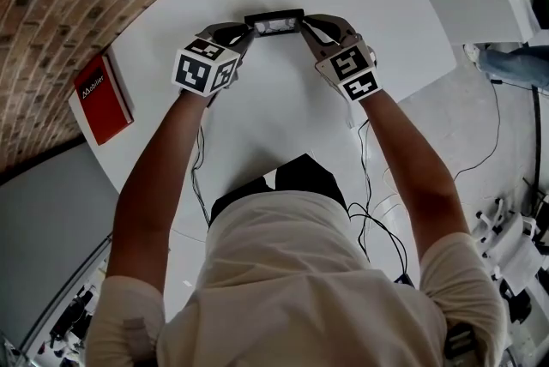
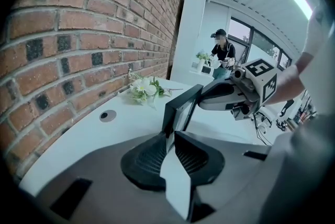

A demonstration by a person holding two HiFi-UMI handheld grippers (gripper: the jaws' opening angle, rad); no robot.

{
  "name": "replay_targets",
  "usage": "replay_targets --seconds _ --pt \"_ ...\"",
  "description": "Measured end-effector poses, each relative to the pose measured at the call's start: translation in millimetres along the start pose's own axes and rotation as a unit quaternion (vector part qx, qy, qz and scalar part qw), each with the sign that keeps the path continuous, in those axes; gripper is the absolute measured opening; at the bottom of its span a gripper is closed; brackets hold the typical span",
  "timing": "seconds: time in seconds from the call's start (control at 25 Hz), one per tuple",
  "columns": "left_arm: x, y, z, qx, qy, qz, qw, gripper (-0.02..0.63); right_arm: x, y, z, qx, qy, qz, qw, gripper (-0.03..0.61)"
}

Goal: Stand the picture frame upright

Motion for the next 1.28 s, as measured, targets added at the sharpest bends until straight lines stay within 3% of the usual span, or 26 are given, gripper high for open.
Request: replay_targets --seconds 1.28 --pt "-4.6 -4.8 -2.2 0.0 0.005 0.007 1.0 0.063 -2.0 -5.8 -2.6 0.02 -0.01 -0.003 1.0 0.035"
Point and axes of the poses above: the fingertips, and each gripper's own axes: x forward along the fingers, z to its right, y out of its top, the point moved 6 cm from there along -x, backward along the fingers, and after that the axes turned 10 degrees about -y, right-handed, at the moved point
